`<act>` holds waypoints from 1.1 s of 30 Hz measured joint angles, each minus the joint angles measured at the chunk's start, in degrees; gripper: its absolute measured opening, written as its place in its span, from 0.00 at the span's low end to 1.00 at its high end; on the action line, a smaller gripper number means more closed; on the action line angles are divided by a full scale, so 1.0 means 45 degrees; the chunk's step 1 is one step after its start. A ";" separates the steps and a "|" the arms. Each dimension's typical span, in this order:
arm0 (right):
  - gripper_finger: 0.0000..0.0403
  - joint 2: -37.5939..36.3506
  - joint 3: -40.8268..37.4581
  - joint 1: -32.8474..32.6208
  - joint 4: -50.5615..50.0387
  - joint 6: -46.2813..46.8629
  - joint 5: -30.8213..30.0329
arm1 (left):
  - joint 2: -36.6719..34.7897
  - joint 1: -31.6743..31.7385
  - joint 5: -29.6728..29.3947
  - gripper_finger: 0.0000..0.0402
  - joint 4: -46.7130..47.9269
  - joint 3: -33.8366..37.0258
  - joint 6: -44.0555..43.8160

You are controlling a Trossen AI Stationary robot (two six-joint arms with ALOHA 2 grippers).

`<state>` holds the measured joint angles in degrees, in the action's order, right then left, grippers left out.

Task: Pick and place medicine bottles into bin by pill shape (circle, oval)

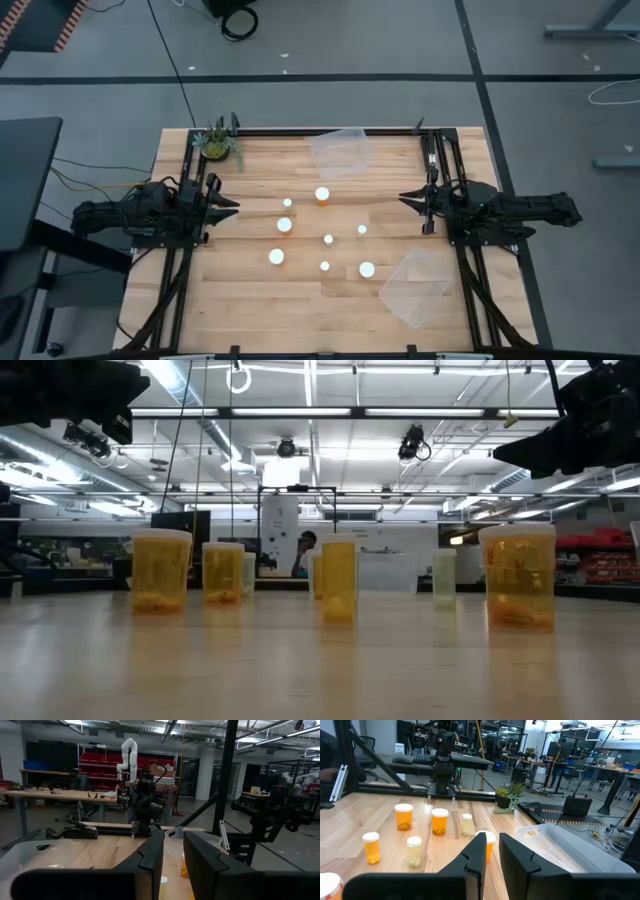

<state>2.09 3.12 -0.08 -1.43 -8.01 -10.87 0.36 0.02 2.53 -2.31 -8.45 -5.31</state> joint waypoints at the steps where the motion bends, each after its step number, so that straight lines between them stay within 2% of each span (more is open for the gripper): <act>1: 0.15 0.0000 0.0000 0.0000 0.0005 0.0004 0.0000 | 0.0000 0.0001 0.0003 0.22 0.0004 0.0000 -0.0004; 33: 0.15 -0.0002 0.0002 -0.0002 0.0003 0.0004 0.0000 | 0.0000 0.0002 -0.0001 0.21 0.0003 0.0000 0.0002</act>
<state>2.08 3.12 -0.09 -1.42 -7.99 -10.87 0.36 0.03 2.53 -2.29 -8.45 -5.30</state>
